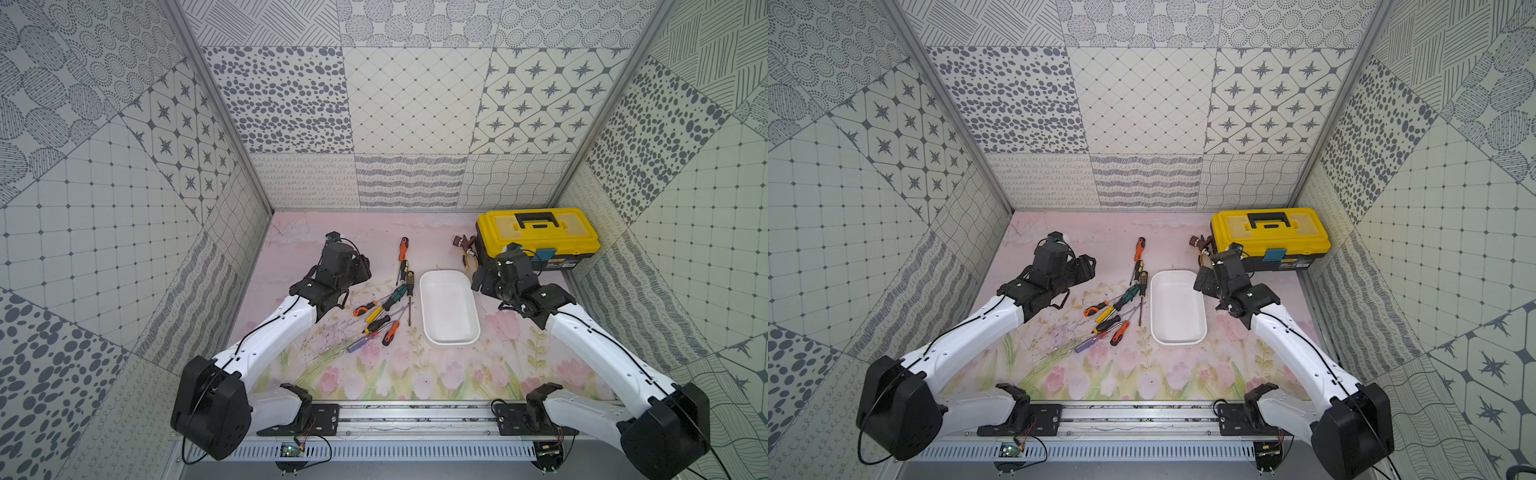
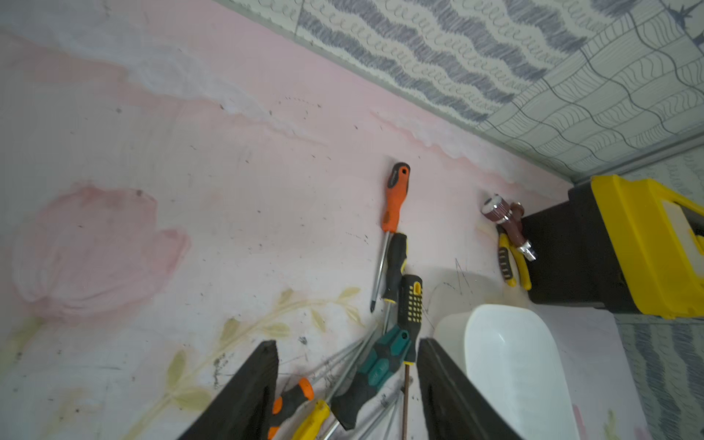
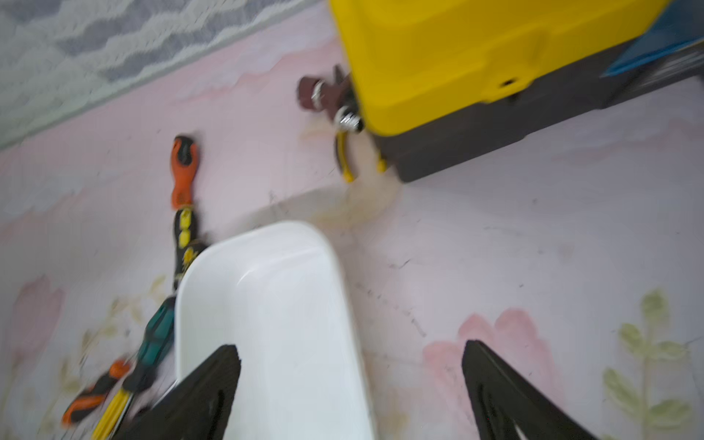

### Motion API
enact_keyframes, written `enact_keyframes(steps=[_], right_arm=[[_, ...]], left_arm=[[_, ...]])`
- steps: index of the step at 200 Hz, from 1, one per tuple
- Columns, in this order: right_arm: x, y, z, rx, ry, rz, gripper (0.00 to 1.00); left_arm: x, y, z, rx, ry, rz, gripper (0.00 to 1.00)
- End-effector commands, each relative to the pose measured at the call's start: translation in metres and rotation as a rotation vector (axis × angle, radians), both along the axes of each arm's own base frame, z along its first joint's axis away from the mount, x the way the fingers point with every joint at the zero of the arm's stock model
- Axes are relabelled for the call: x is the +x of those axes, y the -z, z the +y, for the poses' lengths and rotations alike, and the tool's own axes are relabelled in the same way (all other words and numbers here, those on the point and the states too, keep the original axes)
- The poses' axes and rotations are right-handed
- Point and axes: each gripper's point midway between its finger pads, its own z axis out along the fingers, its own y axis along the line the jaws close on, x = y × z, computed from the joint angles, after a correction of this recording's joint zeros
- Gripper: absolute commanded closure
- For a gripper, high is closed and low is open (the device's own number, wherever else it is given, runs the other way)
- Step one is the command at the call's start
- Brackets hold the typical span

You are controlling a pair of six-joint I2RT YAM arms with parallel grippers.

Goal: Put the screwdriver on the desktop into the storage box
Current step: Pick up the screwdriver from the center of the board.

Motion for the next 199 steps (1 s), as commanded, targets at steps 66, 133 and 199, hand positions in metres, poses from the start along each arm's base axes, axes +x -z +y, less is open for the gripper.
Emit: enact_keyframes(steps=[66, 133, 199], right_arm=[[-0.031, 0.0, 0.049, 0.039, -0.122, 0.105, 0.26], [-0.036, 0.004, 0.052, 0.035, -0.165, 0.115, 0.32], [-0.034, 0.009, 0.058, 0.052, -0.181, 0.124, 0.33]], left_arm=[[0.121, 0.063, -0.151, 0.02, 0.317, 0.303, 0.27], [0.156, 0.127, -0.141, 0.195, 0.226, 0.349, 0.27], [0.179, 0.156, -0.124, 0.279, 0.17, 0.349, 0.28]])
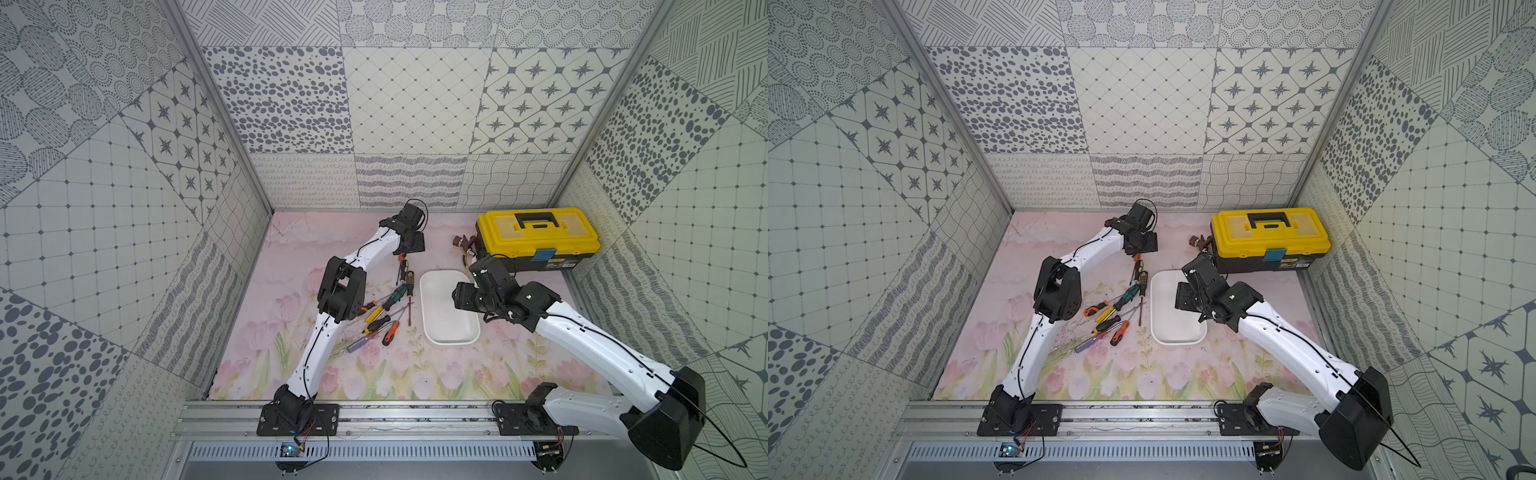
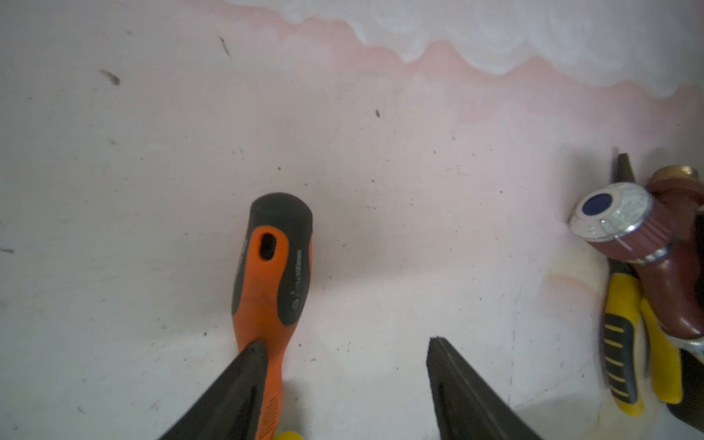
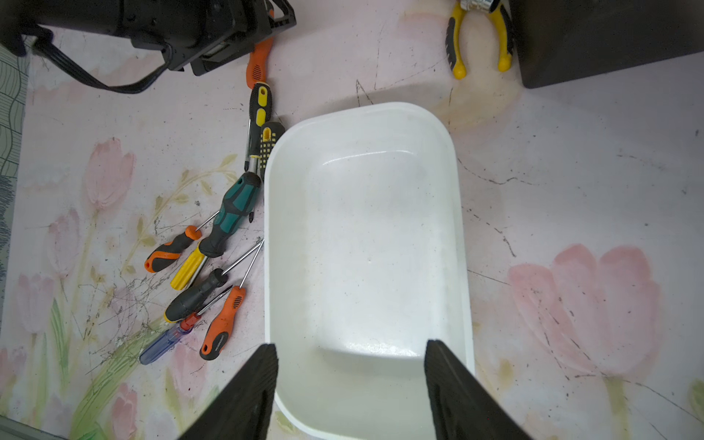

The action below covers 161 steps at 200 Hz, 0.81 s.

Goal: Put the screwdriver on the desktop into the storage box
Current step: Pick up the screwdriver from the center of the board.

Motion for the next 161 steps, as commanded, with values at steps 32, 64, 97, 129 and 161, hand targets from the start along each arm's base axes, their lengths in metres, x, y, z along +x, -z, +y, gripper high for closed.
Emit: enact_keyframes(steps=[32, 64, 97, 129, 161], right_arm=[[0.002, -0.004, 0.006, 0.032, -0.024, -0.031, 0.36], [0.001, -0.004, 0.006, 0.043, -0.026, -0.046, 0.37], [0.0, 0.0, 0.005, 0.039, -0.027, -0.042, 0.38], [-0.001, -0.003, 0.005, 0.046, -0.031, -0.05, 0.39], [-0.004, -0.007, 0.003, 0.06, -0.029, -0.065, 0.45]], left_arm=[[0.006, 0.034, 0.035, 0.173, -0.037, 0.053, 0.32], [0.004, 0.04, 0.047, 0.243, -0.045, 0.063, 0.32], [0.004, 0.036, 0.045, 0.227, -0.035, 0.045, 0.31], [0.004, 0.04, 0.05, 0.237, -0.037, 0.05, 0.34], [0.001, 0.056, 0.069, 0.263, -0.076, 0.103, 0.62]])
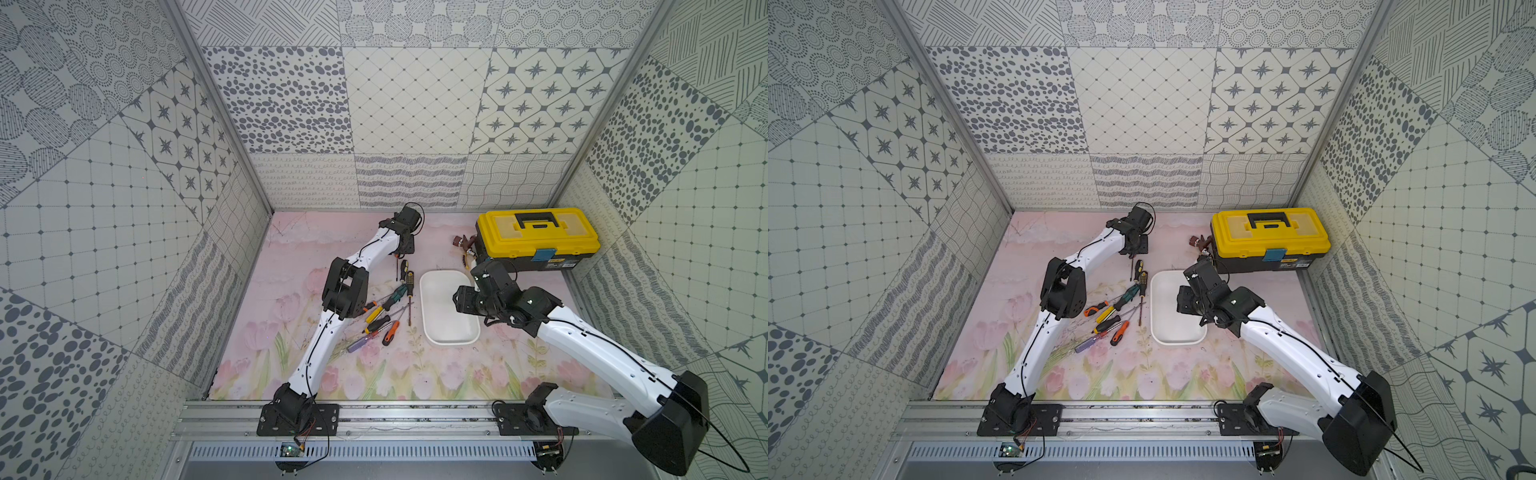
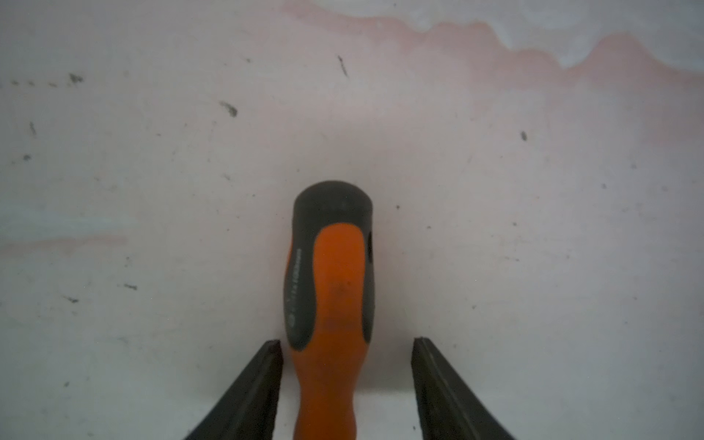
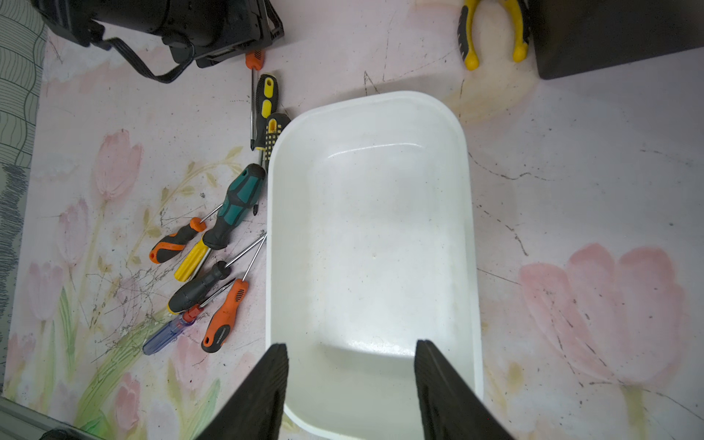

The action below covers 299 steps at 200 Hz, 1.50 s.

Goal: Put the screwdriver on the desktop into the storage box
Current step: Pick up the screwdriver from the center of the board.

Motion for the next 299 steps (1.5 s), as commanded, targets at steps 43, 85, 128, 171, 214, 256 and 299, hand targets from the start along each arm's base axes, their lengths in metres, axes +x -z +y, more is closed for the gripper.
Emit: enact_keyframes(steps=[43, 85, 128, 171, 214, 256, 299], right_arm=[[-0.002, -0.015, 0.008, 0.07, -0.028, -0.046, 0.53], [-0.005, -0.027, 0.016, 0.122, -0.055, -0.06, 0.51], [0.009, -0.058, -0.002, 0.042, 0.008, -0.153, 0.11], [0.016, -0.1, 0.026, 0.188, -0.106, -0.273, 0.18], [-0.001, -0.142, 0.056, 0.608, -0.254, -0.395, 0.16], [-0.029, -0.139, 0.112, 0.833, -0.593, -0.159, 0.17], [-0.061, -0.105, 0.156, 0.752, -0.676, -0.063, 0.19]], left_arm=[[-0.008, 0.011, 0.039, 0.057, -0.058, 0.077, 0.8], [0.003, -0.046, 0.054, 0.086, -0.077, -0.052, 1.0], [-0.007, -0.166, 0.071, 0.067, -0.141, -0.278, 1.0], [-0.091, -0.254, 0.072, -0.261, -0.198, -0.32, 1.0], [-0.202, -0.268, 0.031, -0.861, 0.012, -0.258, 1.0], [-0.295, -0.275, 0.022, -1.241, 0.195, -0.246, 1.0], [-0.334, -0.28, 0.026, -1.41, 0.252, -0.347, 1.0]])
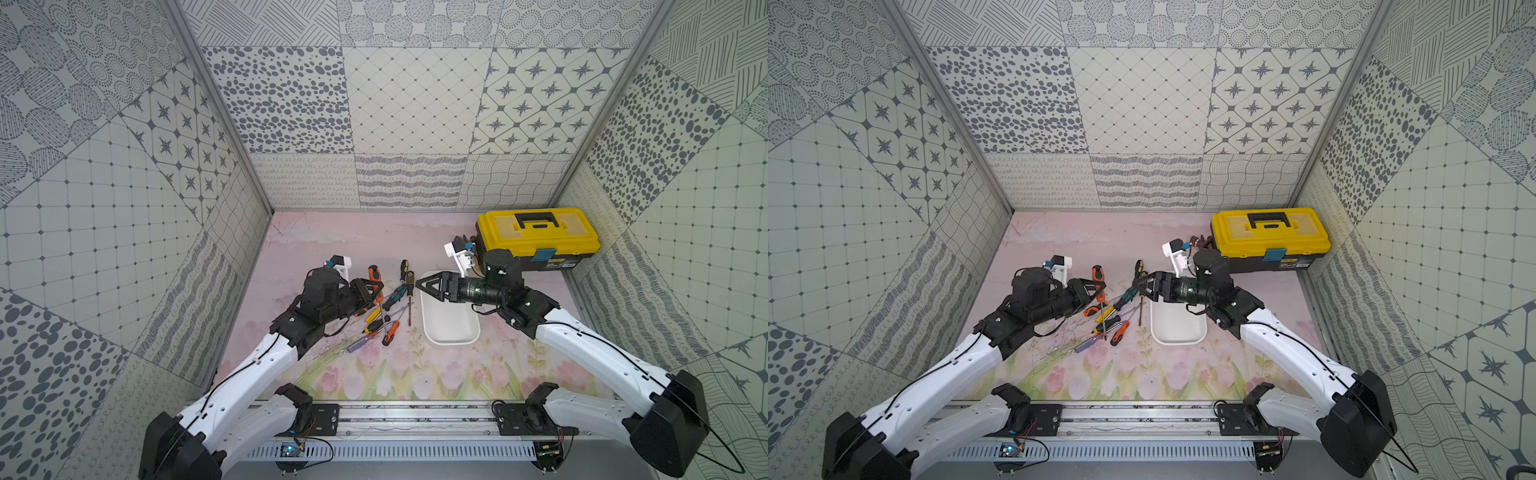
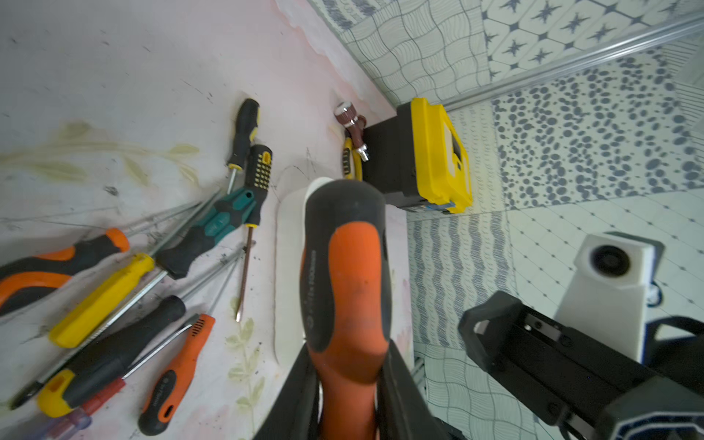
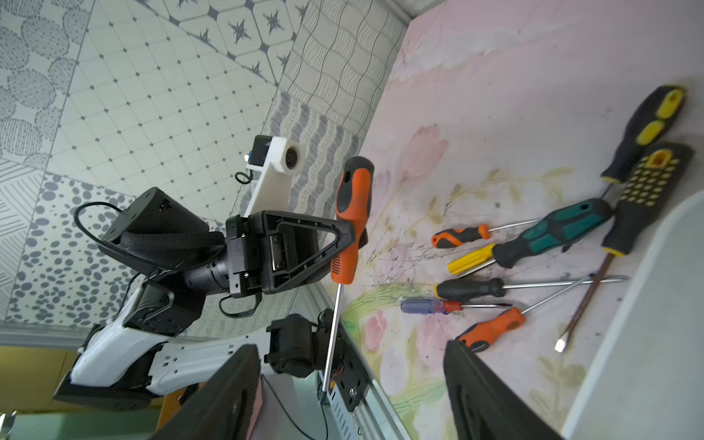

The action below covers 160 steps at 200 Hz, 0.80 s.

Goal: Put the screwdriver on the desktop into the storage box
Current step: Pick up the screwdriver from the center of the board.

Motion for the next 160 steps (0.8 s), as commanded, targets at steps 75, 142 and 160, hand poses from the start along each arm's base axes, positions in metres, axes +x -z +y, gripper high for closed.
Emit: enact_keyframes(steps=[75, 142, 160], right_arm=[[-0.041, 0.013, 0.063, 0.006, -0.12, 0.004, 0.46], [-0.048, 0.014, 0.075, 0.045, -0.159, 0.027, 0.61], [-0.051, 0.014, 0.073, 0.054, -0.162, 0.029, 0.6]], left_arm=[[-0.043, -0.089, -0.006, -0.5, 0.094, -0.311, 1.0], [-0.043, -0.086, -0.004, -0.498, 0.077, -0.328, 1.0], [-0.043, -0.086, -0.004, -0.489, 0.076, -0.338, 1.0]])
